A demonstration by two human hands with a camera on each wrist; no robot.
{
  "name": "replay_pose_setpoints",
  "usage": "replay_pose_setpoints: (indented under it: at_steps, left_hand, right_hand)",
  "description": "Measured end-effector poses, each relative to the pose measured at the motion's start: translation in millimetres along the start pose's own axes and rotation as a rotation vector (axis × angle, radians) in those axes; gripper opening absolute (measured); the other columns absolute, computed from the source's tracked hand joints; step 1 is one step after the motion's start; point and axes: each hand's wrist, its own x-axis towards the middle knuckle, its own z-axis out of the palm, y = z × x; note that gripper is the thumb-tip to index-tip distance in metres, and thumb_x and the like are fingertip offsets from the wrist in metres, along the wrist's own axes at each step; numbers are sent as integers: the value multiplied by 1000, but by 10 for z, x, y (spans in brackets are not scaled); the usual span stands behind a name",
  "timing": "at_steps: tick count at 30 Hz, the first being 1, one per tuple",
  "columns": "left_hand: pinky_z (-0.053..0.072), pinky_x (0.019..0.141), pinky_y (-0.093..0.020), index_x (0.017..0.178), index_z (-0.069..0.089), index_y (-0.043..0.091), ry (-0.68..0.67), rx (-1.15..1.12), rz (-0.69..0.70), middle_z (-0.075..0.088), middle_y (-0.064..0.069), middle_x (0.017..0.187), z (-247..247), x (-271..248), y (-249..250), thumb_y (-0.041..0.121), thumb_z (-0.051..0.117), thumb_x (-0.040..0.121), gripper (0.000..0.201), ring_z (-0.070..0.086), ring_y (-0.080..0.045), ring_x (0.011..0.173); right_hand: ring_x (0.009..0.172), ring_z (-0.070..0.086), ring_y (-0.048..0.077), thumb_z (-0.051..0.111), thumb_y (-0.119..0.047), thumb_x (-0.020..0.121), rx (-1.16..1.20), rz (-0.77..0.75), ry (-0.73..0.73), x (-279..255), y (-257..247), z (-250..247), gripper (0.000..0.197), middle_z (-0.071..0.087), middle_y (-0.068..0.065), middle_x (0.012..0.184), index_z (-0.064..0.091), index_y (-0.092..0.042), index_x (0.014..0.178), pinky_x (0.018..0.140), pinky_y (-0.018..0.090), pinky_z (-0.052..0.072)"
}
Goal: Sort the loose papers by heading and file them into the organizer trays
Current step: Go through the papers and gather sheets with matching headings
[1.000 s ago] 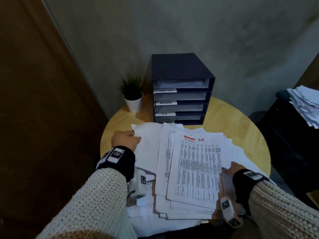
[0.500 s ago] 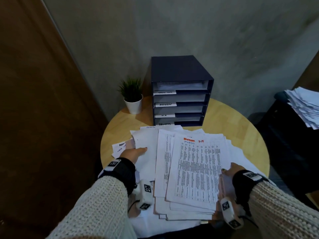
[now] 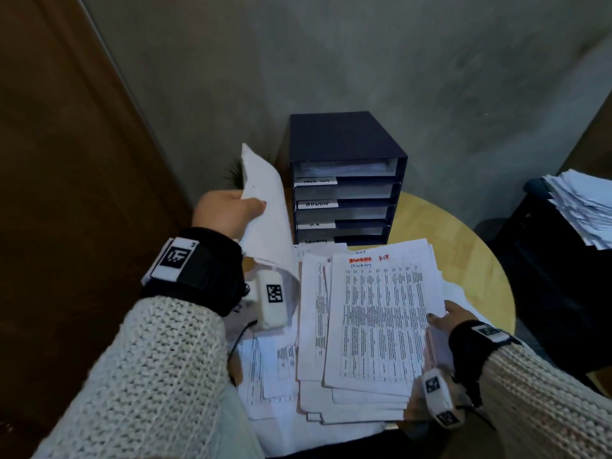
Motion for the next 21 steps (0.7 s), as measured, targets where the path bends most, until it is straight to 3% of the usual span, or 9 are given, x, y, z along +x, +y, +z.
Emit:
replay_pose_setpoints:
  at_steps: [4, 6, 8, 10, 12, 13, 15, 17, 21]
  left_hand:
    - [37, 60, -25, 81, 65, 12, -164, 87, 38, 57, -7, 79, 356, -161, 152, 16, 64, 83, 6, 54, -17, 75]
    - [41, 56, -19, 85, 63, 9, -276, 93, 11, 56, -7, 83, 607, -283, 121, 21, 59, 90, 13, 53, -18, 72]
    - [49, 52, -16, 100, 66, 7, -385, -7, -87, 59, -8, 86, 838, -394, 23, 29, 56, 92, 25, 57, -16, 69]
    - [57, 74, -29, 105, 64, 16, -465, -50, -152, 62, -7, 100, 1037, -470, -122, 36, 52, 93, 26, 61, -20, 87]
    - [48, 99, -40, 116, 61, 27, -529, -50, -162, 59, -1, 125, 1188, -473, -316, 41, 51, 92, 29, 57, -20, 113]
    - [42, 106, -41, 126, 56, 33, -564, -23, -159, 53, 1, 136, 1256, -466, -406, 44, 52, 91, 37, 52, -19, 123]
    - [36, 111, -36, 138, 41, 41, -598, 69, -136, 47, 1, 143, 1342, -435, -575, 42, 56, 89, 51, 46, -20, 129]
    - [35, 107, -28, 143, 31, 40, -583, 126, -131, 50, -1, 139, 1367, -385, -714, 32, 59, 90, 60, 49, -19, 126]
    - [39, 108, -38, 146, 24, 39, -596, 45, -196, 49, 2, 140, 1308, -235, -994, 23, 61, 90, 69, 48, -18, 126]
  right_hand:
    - [126, 51, 30, 54, -24, 96, 86, -37, 1, -72, -38, -56, 50, 50, 9, 141, 40, -10, 141, 93, 31, 40]
    - [121, 54, 31, 55, -23, 95, 161, -58, -8, -75, -23, -61, 44, 56, 9, 135, 47, -11, 137, 87, 30, 40]
    - [119, 55, 32, 57, -23, 93, 238, -62, -27, -85, -4, -57, 42, 59, 9, 130, 50, -12, 134, 91, 31, 41]
    - [119, 56, 32, 60, -26, 92, 279, -67, -60, -65, 35, -29, 46, 59, 10, 131, 50, -14, 135, 100, 37, 44]
    - [122, 54, 32, 62, -29, 90, 288, -80, -88, 30, 103, 20, 53, 56, 9, 135, 46, -14, 138, 104, 40, 43]
    - [123, 53, 31, 62, -30, 89, 289, -85, -105, 83, 138, 47, 54, 56, 8, 134, 46, -14, 138, 105, 40, 42]
    - [122, 54, 31, 62, -27, 90, 296, -67, -145, 0, 91, 42, 49, 57, 8, 133, 49, -14, 136, 106, 40, 42]
    - [127, 49, 30, 58, -22, 93, 268, -48, -167, -62, 67, 30, 50, 52, 9, 138, 44, -11, 140, 105, 34, 38]
    - [135, 41, 28, 54, -21, 96, 270, -12, -174, -74, 97, 39, 57, 38, 9, 149, 31, -9, 147, 106, 32, 35]
